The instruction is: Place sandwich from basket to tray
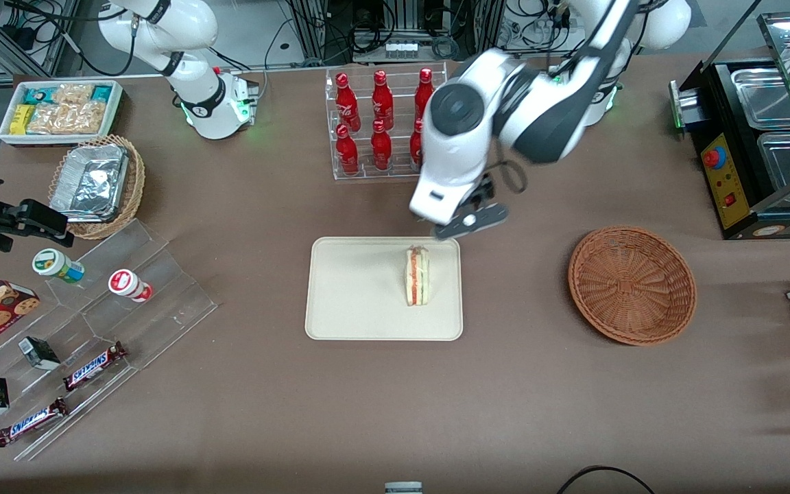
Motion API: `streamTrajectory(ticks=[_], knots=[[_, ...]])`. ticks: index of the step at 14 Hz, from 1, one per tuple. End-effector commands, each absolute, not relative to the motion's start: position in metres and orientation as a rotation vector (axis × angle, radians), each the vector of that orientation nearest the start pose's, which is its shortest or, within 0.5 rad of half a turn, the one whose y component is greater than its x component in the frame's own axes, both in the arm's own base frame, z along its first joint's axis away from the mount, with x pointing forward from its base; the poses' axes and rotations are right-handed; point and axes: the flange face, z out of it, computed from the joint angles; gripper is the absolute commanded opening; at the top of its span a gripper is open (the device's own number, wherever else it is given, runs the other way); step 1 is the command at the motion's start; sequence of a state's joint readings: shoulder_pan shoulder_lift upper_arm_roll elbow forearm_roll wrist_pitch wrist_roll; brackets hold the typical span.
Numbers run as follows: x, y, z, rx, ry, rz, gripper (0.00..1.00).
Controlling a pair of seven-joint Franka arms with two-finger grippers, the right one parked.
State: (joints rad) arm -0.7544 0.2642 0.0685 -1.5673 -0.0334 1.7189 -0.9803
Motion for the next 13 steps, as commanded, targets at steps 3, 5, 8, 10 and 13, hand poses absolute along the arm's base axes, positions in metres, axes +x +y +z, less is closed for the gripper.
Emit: streamTrajectory(ticks=[3,5,8,10,13], knots=[[0.479,-0.335,0.548,-3.007,-0.566,0.135,1.0],[0.482,-0.293,0.578,-3.021,-0.532,0.145,1.0],[0.482,-0.223,0.62,-3.044,-0.493,0.162,1.0],[0.485,-0.177,0.634,-3.061,-0.43,0.184,1.0],[0.486,-0.116,0.646,-3.089,-0.339,0.208,1.0]])
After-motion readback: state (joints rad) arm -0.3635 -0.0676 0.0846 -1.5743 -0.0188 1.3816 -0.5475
